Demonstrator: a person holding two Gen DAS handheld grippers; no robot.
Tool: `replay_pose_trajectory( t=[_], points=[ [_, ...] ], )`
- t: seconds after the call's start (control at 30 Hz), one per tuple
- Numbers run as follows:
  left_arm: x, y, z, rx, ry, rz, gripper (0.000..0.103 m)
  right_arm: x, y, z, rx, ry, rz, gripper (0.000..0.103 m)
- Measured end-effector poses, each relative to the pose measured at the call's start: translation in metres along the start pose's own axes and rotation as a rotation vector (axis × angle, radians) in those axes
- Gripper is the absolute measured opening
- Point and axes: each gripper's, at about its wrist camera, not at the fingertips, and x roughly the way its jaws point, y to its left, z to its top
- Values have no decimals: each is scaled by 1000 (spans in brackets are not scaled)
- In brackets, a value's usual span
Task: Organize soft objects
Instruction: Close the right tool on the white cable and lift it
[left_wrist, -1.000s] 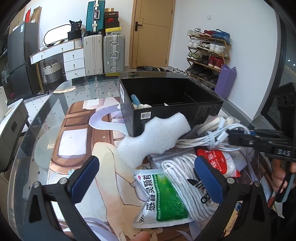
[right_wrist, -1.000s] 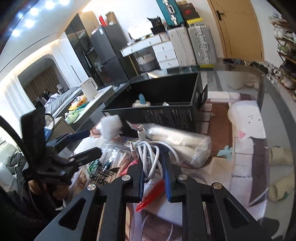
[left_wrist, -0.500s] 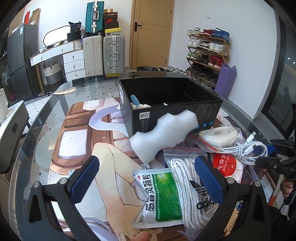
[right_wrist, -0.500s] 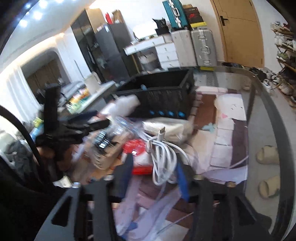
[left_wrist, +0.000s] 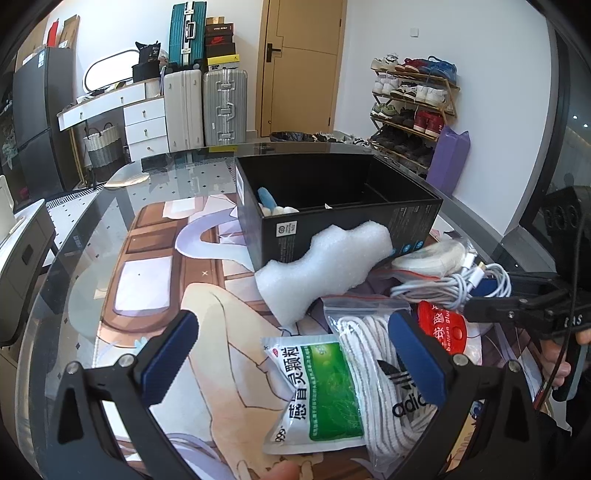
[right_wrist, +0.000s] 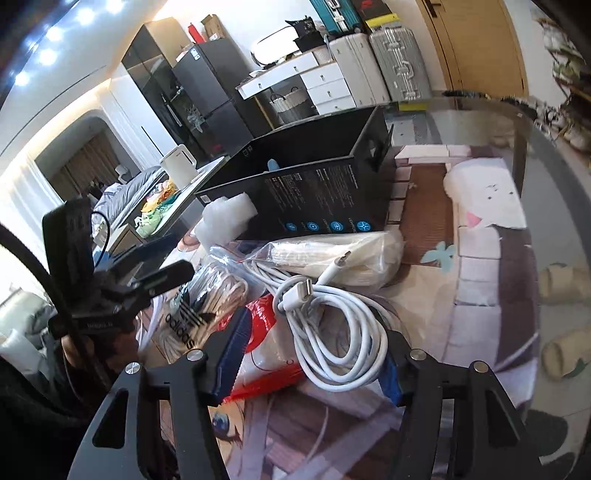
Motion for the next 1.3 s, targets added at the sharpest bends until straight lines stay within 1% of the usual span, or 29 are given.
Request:
replay_pose_trajectory(
  t=[0.13, 0.2, 0.27, 0.3, 0.37, 0.4, 0.47, 0.53, 0.73, 1.0, 1.1, 1.3],
  points=[
    [0, 0, 0, -1, 0, -2, 103, 2, 0, 5, 29, -16, 30, 62],
    [0, 0, 0, 0, 1, 1, 103, 1, 0, 6, 37, -34, 51, 56],
    [0, 0, 0, 0, 0, 0, 103, 1, 1, 5, 46, -44, 65, 45],
    [0, 0, 0, 2, 0, 1, 103, 0, 2, 5, 49, -48, 67, 43],
    [1, 1, 0, 2, -1, 1, 103, 0, 3, 4, 51, -55, 75, 35],
    [1, 1, 0, 4, -1, 2, 103, -1, 4, 4, 49, -63, 76, 33],
    [1, 1, 0, 3, -1, 1, 103, -4, 9, 3, 36, -83, 81, 27],
    [1, 1, 0, 4, -2, 2, 103, -8, 14, 2, 21, -100, 75, 25],
    [1, 1, 0, 4, -3, 2, 103, -23, 22, 2, 9, -159, 82, 22],
    [-1, -1, 0, 3, 0, -5, 103, -55, 27, 4, 8, -261, 143, 21],
    [-4, -5, -1, 12, 2, -11, 103, -65, 28, 5, 11, -298, 144, 21],
    [-8, -10, -6, 22, 3, -11, 103, -76, 26, 4, 6, -311, 137, 21]
  ],
)
